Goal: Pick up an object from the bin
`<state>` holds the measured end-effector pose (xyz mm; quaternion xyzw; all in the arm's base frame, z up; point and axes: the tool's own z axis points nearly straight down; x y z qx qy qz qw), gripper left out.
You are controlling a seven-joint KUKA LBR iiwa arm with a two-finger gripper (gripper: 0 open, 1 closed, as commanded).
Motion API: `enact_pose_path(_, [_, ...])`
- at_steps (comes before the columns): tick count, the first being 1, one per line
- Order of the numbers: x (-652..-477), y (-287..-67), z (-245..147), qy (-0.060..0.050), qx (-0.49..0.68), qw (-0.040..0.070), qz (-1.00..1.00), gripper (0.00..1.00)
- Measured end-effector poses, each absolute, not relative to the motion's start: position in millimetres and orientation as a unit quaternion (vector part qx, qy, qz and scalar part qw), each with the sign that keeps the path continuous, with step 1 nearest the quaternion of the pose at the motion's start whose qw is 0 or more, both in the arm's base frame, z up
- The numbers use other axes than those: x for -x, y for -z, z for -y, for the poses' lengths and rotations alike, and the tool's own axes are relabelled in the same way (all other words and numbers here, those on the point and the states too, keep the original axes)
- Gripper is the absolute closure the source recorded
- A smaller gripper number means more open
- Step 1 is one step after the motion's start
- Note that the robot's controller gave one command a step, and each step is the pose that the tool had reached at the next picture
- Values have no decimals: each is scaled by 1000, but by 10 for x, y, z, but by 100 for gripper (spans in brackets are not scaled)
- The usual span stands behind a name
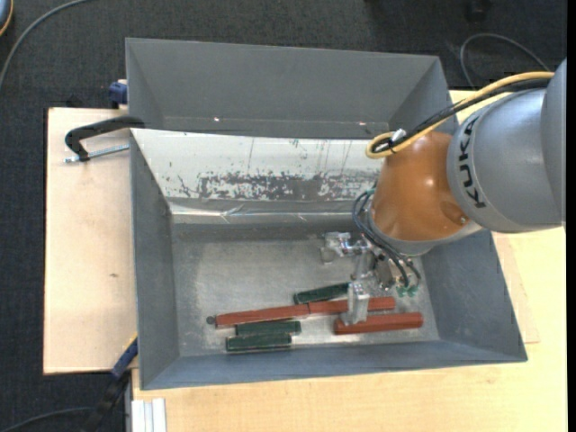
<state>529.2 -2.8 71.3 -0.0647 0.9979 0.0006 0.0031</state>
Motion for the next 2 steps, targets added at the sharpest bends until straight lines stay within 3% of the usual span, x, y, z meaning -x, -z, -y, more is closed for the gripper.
enact_pose_path(1, [-5278, -710, 39, 0, 63, 2, -998, 100])
enact_pose_path(2, [-5655, -2005, 142, 1, 63, 8, -998, 100])
